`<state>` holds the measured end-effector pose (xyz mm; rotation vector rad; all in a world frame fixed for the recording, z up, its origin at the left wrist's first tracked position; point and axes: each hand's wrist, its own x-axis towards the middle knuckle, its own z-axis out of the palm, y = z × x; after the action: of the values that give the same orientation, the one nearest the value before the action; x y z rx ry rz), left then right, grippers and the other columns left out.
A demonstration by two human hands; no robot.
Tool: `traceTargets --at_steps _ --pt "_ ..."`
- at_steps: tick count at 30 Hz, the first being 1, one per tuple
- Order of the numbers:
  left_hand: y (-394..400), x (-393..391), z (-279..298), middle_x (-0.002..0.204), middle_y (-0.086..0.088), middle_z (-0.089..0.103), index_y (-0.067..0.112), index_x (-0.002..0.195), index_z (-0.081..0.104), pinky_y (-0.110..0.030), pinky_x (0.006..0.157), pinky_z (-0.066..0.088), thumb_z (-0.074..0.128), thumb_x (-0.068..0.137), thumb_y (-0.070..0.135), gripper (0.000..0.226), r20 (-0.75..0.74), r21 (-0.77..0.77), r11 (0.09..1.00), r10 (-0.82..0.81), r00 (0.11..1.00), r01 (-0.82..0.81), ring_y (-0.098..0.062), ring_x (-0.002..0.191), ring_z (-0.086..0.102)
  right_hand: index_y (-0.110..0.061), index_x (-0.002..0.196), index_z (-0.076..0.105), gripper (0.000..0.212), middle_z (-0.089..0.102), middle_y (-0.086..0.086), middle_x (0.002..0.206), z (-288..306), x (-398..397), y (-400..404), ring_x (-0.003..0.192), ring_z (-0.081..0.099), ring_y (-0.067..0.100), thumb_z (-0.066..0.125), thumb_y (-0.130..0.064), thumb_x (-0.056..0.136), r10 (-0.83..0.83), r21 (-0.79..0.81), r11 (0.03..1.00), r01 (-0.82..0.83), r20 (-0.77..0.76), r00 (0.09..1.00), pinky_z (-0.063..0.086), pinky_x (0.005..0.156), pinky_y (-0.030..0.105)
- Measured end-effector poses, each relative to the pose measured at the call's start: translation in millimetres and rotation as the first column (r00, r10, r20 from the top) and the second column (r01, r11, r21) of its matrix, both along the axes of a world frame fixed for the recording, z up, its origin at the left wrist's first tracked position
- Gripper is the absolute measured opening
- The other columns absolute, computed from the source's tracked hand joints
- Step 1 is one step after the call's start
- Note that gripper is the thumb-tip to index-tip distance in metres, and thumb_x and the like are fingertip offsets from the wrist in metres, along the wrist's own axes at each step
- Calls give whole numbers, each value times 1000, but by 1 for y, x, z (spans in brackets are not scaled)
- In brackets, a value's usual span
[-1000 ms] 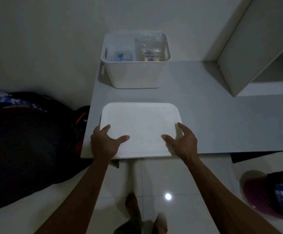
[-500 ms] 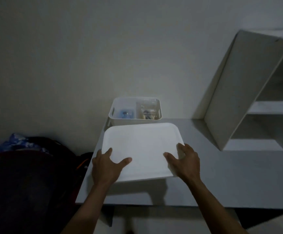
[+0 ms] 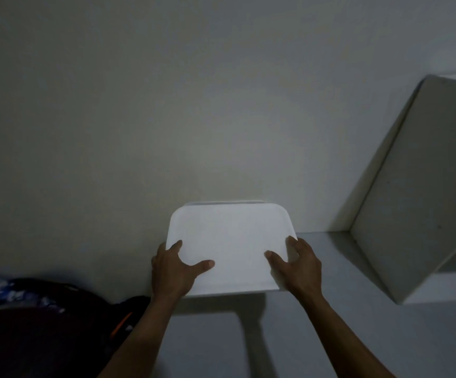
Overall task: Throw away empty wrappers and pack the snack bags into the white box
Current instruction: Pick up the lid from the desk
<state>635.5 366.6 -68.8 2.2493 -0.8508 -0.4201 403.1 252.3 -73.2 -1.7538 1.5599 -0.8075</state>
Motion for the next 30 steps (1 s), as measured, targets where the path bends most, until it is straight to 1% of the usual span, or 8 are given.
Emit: traceTargets --at_steps 6,10,13,18,21,25,28,30 --pt "-61 41 -19 153 -11 33 18 146 40 -46 111 34 84 53 64 113 -45 38 999 -13 999 15 -33 139 31 -13 140 51 80 44 5 151 -17 37 -51 138 40 24 79 -50 75 -44 54 998 42 25 999 33 114 39" --pt "-86 52 -33 155 -10 29 19 148 37 -46 112 32 83 52 66 116 -36 78 997 -13 999 16 -33 139 29 -13 140 52 80 44 5 151 -30 51 -76 139 40 22 79 -49 74 -50 78 996 47 33 998 32 115 38" --pt "-97 57 -40 156 -10 27 19 148 36 -46 113 31 83 53 65 116 -43 86 996 -13 999 16 -33 141 28 -12 139 53 79 46 5 150 -38 57 -85 138 41 23 80 -47 74 -59 80 995 56 43 997 34 115 38" --pt "-109 62 -46 157 -10 24 20 149 34 -49 115 26 79 54 69 116 -6 145 989 11 1000 -11 -32 143 25 -12 139 52 79 47 6 149 -50 64 -98 137 43 23 80 -47 74 -54 104 993 48 54 997 34 114 38" --pt "-113 68 -52 156 -10 27 19 149 34 -48 115 28 80 53 69 118 -23 163 986 23 999 -19 -32 142 27 -12 140 52 79 46 6 149 -57 69 -103 137 42 22 80 -47 75 -43 117 993 37 54 998 33 114 35" --pt "-117 74 -62 156 -11 27 17 149 33 -48 115 29 82 52 67 121 -72 169 985 28 997 -15 -31 143 26 -12 141 50 79 45 6 150 -63 72 -109 139 40 23 78 -48 77 -25 112 994 21 34 999 32 114 36" --pt "-123 78 -65 157 -11 25 17 150 32 -48 115 29 81 53 68 120 -67 181 983 24 997 -11 -31 144 24 -12 142 49 78 44 7 151 -67 74 -114 140 39 24 76 -48 78 -23 99 995 22 8 1000 32 115 39" --pt "-127 81 -66 156 -11 25 17 150 31 -48 115 29 81 53 68 120 -59 183 983 16 998 -5 -31 144 23 -12 143 48 76 43 8 152 -70 75 -114 140 38 25 74 -48 81 -12 81 997 14 -18 1000 30 115 38"
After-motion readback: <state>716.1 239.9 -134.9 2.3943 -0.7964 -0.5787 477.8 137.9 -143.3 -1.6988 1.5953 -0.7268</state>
